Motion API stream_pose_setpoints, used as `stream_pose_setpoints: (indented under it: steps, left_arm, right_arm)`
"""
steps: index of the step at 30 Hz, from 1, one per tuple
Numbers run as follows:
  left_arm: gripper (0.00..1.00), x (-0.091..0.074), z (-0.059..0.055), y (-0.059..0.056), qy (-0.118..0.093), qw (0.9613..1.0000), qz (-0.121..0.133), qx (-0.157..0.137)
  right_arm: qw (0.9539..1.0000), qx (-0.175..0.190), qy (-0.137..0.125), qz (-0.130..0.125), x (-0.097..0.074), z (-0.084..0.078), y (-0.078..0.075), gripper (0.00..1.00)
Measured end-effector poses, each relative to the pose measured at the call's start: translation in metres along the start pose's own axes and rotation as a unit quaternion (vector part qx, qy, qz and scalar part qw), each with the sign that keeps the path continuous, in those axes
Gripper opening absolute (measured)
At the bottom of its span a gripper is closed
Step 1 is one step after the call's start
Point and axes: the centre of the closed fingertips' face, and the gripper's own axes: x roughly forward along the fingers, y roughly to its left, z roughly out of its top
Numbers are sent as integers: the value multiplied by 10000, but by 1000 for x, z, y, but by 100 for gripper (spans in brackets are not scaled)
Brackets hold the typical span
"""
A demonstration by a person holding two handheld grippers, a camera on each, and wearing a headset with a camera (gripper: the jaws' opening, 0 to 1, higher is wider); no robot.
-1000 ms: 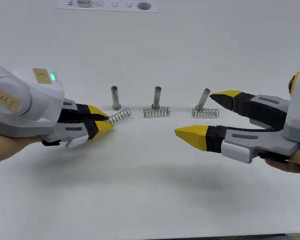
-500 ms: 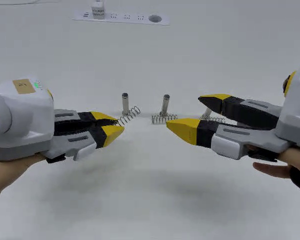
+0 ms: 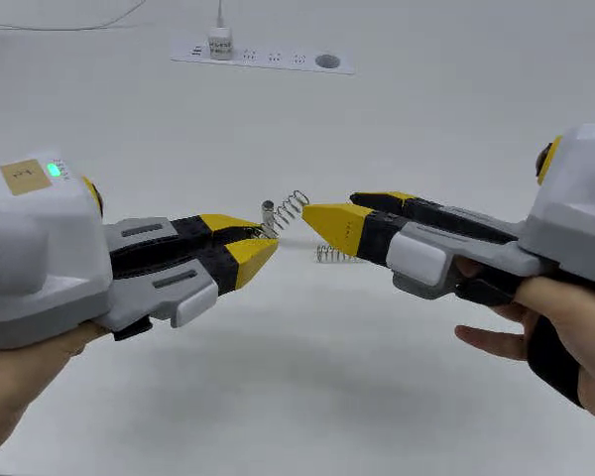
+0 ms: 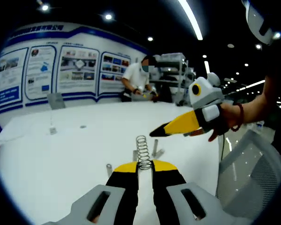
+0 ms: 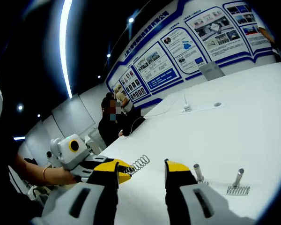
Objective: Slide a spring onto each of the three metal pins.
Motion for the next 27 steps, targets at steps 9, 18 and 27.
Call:
stream_pose_setpoints:
  steps: [9, 18, 27]
  left_arm:
    - [9, -3, 13, -20, -227, 9995, -66, 230]
    - [9, -3, 19, -29, -328, 9984, -168, 422]
    - [10, -3, 22, -28, -344, 9982, -184, 460]
  right_arm:
    - [9980, 593, -53, 217, 2, -2, 9, 30]
    - [9939, 1006, -38, 458, 3, -3, 19, 16]
    - [9907, 1217, -155, 585, 2, 1, 23, 14]
